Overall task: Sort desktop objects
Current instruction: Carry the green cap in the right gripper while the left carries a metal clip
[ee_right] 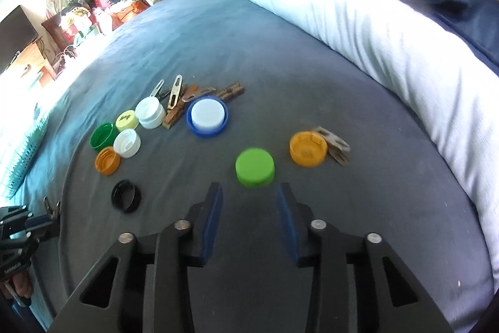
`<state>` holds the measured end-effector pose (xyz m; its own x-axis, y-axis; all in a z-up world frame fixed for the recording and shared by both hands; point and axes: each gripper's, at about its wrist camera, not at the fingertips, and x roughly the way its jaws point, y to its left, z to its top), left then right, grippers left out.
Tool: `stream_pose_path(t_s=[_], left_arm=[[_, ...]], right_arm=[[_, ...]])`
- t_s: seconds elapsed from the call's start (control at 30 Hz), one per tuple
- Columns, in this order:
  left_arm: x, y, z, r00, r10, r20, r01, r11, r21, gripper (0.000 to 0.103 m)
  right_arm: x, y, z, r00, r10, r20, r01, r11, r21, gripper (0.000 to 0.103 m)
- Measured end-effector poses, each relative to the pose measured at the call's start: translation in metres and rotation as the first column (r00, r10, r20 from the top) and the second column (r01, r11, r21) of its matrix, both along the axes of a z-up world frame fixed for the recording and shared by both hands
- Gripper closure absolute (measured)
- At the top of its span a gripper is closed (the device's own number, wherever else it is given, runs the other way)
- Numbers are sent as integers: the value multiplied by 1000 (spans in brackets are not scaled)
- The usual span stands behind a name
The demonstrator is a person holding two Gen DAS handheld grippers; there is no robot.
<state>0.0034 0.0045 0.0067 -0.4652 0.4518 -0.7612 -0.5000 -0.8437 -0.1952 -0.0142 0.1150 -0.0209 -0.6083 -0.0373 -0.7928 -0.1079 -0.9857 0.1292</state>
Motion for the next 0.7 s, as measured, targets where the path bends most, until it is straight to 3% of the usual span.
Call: stream_pose_path(t_s=[0.17, 0.23, 0.33, 0.5, 0.7], left_arm=[[-1, 0, -2, 1000, 2, 4, -2, 1000, 1, 90], [-2, -1, -2, 1000, 3, 2, -3, 1000, -1, 90], [1, -1, 3, 1000, 25, -7, -25, 1000, -1, 90], [11, -9, 30, 995, 75, -70, -74, 997, 22, 90], [22, -34, 92, 973, 146, -180, -138, 989, 57, 90]], right_arm=[[-20, -1, -8, 1000, 9, 15, -9, 1000, 26, 60], [-25, -1, -14, 999, 3, 43, -5, 999, 41, 74], [-20, -1, -9, 999, -16, 48, 13, 999, 52, 75], [-3, -8, 30, 1000, -22, -22, 23, 999, 28, 75], [7, -43, 89, 991, 55, -122, -54, 998, 12, 75]])
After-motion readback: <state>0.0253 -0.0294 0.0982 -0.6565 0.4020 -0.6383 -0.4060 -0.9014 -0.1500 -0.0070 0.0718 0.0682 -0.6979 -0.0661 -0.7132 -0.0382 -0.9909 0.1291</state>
